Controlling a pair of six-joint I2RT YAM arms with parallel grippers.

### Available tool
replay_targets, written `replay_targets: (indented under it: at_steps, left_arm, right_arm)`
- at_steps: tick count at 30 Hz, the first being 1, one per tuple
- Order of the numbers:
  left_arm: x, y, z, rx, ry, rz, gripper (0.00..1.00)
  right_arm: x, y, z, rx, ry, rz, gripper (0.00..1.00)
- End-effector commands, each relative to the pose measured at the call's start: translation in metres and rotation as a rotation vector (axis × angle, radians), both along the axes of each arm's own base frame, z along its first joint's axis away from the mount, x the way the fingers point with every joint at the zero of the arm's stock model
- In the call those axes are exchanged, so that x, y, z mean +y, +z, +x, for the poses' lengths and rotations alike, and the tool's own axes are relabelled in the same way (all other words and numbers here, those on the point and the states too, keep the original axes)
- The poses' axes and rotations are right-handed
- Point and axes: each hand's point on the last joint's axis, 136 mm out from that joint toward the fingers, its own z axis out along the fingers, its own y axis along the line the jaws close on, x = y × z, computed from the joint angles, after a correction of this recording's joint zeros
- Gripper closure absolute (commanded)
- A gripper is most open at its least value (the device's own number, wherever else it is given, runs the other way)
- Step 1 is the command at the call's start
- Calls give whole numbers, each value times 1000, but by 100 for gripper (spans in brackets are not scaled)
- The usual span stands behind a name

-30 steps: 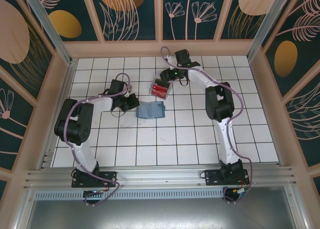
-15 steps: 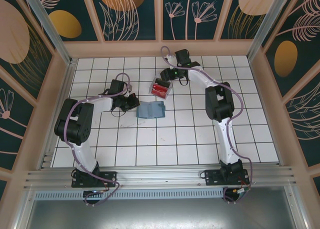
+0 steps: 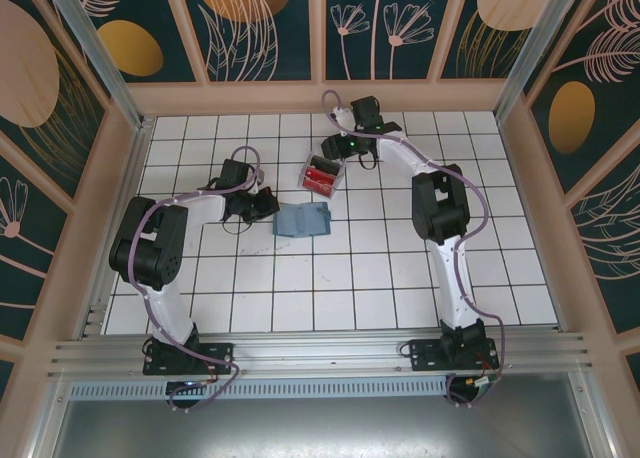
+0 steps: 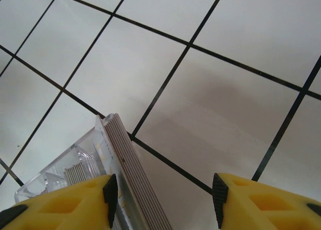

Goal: Put the credit cards into the card holder
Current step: Pick up the credit card from the storage box.

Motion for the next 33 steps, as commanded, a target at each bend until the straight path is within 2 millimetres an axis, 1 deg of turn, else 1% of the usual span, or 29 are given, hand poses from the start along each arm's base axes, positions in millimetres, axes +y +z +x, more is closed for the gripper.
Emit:
replay_targets:
  at_steps: [1, 7, 9, 11, 12, 14, 16, 19, 23, 26, 33]
  left_arm:
    - [-7, 1, 3, -3, -9, -19, 100]
    - [-7, 2, 3, -7, -10, -19, 100]
    - [-7, 3, 3, -7, -10, -19, 100]
    - [-6, 2, 3, -6, -10, -18, 100]
    - [-8, 2, 2, -5, -13, -19, 100]
    - [-7, 2, 2, -4, -11, -21, 100]
    - [-8, 3, 3, -6, -12, -22, 100]
    - [-8, 2, 3, -6, -11, -23, 100]
    - [-8, 2, 3, -5, -12, -23, 100]
    - [-7, 2, 2, -5, -13, -21, 100]
    - [-8, 3, 3, -6, -14, -23, 100]
  right_arm:
    - [0, 52, 8, -99, -13, 35, 45]
    - [1, 47, 7, -88, -8, 32, 49]
    - [0, 45, 7, -82, -7, 29, 54]
    - [0, 44, 7, -81, -7, 25, 54]
    - [1, 44, 5, -77, 3, 27, 51]
    - [4, 44, 2, -71, 18, 35, 40]
    - [9, 43, -2, -68, 39, 37, 34]
    - [12, 40, -4, -61, 47, 30, 33]
    - [9, 24, 1, -33, 33, 3, 33]
    - [9, 12, 1, -9, 33, -3, 33]
    - [11, -3, -3, 27, 46, -10, 32]
